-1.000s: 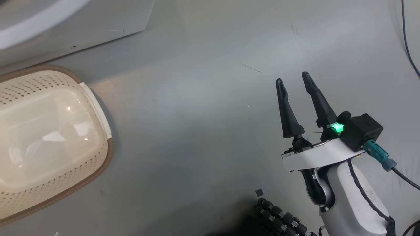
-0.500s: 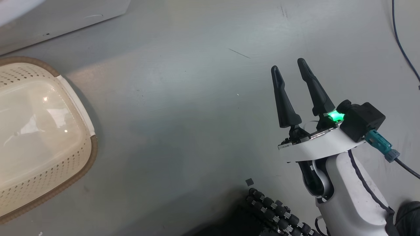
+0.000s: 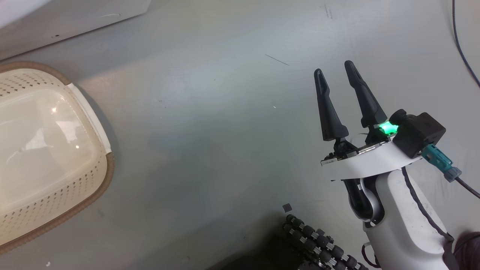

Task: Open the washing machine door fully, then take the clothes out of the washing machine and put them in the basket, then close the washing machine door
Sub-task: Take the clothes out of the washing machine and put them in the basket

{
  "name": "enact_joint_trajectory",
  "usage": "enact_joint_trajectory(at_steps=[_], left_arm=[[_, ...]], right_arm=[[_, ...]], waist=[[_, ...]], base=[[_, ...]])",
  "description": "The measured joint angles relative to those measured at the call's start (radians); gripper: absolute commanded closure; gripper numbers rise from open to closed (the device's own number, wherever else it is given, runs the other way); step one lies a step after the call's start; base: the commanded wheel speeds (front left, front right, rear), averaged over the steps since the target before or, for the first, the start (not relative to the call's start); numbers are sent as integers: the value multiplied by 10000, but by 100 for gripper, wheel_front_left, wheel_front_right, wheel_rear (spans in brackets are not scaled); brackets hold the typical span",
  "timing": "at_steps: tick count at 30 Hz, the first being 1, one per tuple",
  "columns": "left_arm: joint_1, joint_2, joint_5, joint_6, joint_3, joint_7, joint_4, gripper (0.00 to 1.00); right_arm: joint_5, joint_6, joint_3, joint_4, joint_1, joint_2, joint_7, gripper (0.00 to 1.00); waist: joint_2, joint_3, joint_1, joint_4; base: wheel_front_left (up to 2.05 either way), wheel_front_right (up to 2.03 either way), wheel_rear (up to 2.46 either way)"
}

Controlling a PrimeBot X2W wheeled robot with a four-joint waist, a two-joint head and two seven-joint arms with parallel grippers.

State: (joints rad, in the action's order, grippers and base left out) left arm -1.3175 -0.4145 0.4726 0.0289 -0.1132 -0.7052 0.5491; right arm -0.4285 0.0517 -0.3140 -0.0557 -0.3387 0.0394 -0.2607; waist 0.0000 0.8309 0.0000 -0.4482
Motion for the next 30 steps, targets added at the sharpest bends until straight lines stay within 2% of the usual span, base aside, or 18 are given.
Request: enact_joint_trajectory(at_steps=[16,21,30], left_arm=[[4,537,268,596,-169,1269,-311,100],[117,660,351,775,-259,2038,-556,100],[977,857,343,836,-435,3812,-1195,100]], right_arm=[[426,84,466,-48,-68,2,0,0],[566,88,570,-77,-238,8,0,0],[965,178,913,-240,-235,15,0,0]], waist=[[0,-122,0,813],[0,-217,0,1118],[0,-606,0,1560]], base=[[0,0,0],[0,0,0],[0,0,0]])
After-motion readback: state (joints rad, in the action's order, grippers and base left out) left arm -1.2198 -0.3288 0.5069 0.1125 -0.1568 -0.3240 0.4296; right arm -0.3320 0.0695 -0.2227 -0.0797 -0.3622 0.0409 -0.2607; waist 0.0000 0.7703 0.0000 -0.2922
